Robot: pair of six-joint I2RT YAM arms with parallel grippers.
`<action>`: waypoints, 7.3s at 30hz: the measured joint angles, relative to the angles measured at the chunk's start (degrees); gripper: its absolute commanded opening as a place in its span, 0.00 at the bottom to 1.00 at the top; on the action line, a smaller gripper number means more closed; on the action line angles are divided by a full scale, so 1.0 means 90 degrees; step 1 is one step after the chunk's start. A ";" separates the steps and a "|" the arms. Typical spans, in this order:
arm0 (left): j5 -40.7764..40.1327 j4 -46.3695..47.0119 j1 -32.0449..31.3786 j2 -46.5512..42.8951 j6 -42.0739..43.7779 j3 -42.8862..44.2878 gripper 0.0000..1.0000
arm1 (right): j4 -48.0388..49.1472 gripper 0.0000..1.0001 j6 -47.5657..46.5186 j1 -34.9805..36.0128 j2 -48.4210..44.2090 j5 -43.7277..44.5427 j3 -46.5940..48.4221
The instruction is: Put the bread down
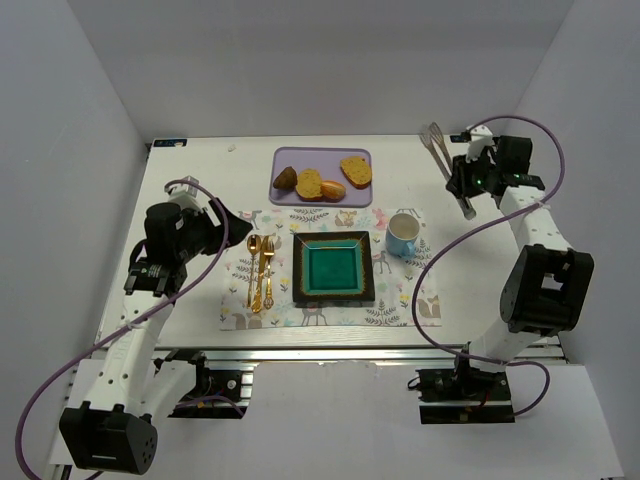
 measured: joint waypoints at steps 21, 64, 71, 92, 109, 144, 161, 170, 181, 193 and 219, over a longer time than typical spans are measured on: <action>-0.0078 -0.0340 0.0000 -0.0197 -0.0029 0.0185 0.83 | -0.0187 0.40 0.0367 0.1921 0.0539 -0.0211 0.1001; -0.0265 -0.0697 0.0000 -0.0546 -0.0100 0.0216 0.83 | -0.0852 0.49 -0.0605 0.3130 0.0901 0.0204 0.1299; -0.0267 -0.0697 0.0000 -0.0551 -0.0100 0.0216 0.83 | -0.0838 0.52 -0.0721 0.3147 0.1059 0.0440 0.1299; -0.0270 -0.0699 0.0000 -0.0576 -0.0119 0.0216 0.83 | -0.0595 0.21 -0.1059 0.3291 0.1273 0.0736 0.1134; -0.0267 -0.0687 0.0000 -0.0597 -0.0172 0.0202 0.83 | -0.0826 0.20 -0.1486 0.3606 -0.0998 -0.0170 -0.0345; -0.0265 -0.0644 0.0000 -0.0729 -0.0260 0.0092 0.83 | -0.0651 0.44 -0.1154 0.4384 -0.2023 -0.0418 -0.1676; -0.0267 -0.0646 0.0000 -0.0726 -0.0265 0.0092 0.83 | 0.0185 0.38 0.1710 0.2465 0.1258 0.0236 0.1243; -0.0265 -0.0641 0.0000 -0.0731 -0.0265 0.0090 0.83 | 0.0155 0.40 0.1064 0.2535 0.1576 0.0695 0.1474; -0.0262 -0.0546 0.0000 -0.0573 -0.0265 0.0083 0.83 | -0.0044 0.44 0.0614 0.2599 0.1838 0.0823 0.1673; -0.0265 -0.0515 0.0000 -0.0619 -0.0265 -0.0029 0.83 | -0.0287 0.44 0.0182 0.2837 0.2125 0.1217 0.1894; -0.0265 -0.0505 0.0000 -0.0631 -0.0262 -0.0029 0.83 | -0.0469 0.10 -0.0357 0.3189 0.2045 0.1843 0.2055</action>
